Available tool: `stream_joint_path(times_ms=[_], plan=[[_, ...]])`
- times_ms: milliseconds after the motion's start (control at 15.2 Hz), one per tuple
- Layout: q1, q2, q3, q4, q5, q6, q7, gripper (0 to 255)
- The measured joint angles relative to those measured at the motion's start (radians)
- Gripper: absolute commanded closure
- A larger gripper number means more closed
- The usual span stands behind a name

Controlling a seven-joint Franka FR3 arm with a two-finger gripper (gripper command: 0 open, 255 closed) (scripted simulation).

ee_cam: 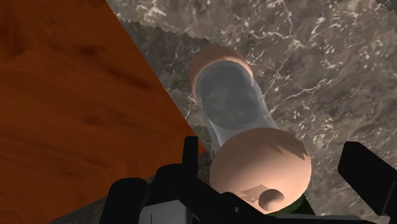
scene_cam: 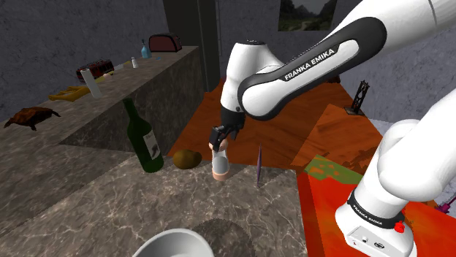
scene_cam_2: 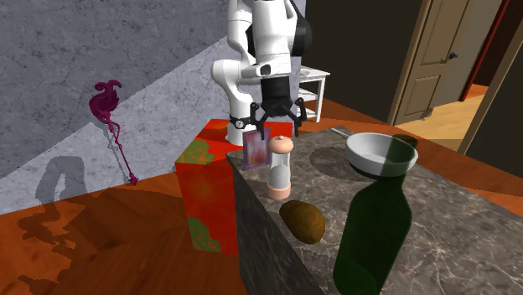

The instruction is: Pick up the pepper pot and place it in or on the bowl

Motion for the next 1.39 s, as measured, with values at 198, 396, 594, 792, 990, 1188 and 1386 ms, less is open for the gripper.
stream_joint_path(times_ms=[198,396,594,792,990,1188,1386], plan=[[-0.003,0.03,0.008,-0.003,-0.005,0.033,0.005,0],[-0.003,0.036,0.009,-0.003,-0.006,0.04,0.006,0],[-0.003,0.037,0.009,-0.004,-0.007,0.041,0.006,255],[-0.003,0.037,0.009,-0.003,-0.006,0.042,0.006,255],[-0.003,0.037,0.009,-0.003,-0.006,0.042,0.006,255],[-0.003,0.036,0.009,-0.003,-0.006,0.042,0.005,255],[-0.003,0.027,0.007,0.006,-0.007,0.022,0.007,255]])
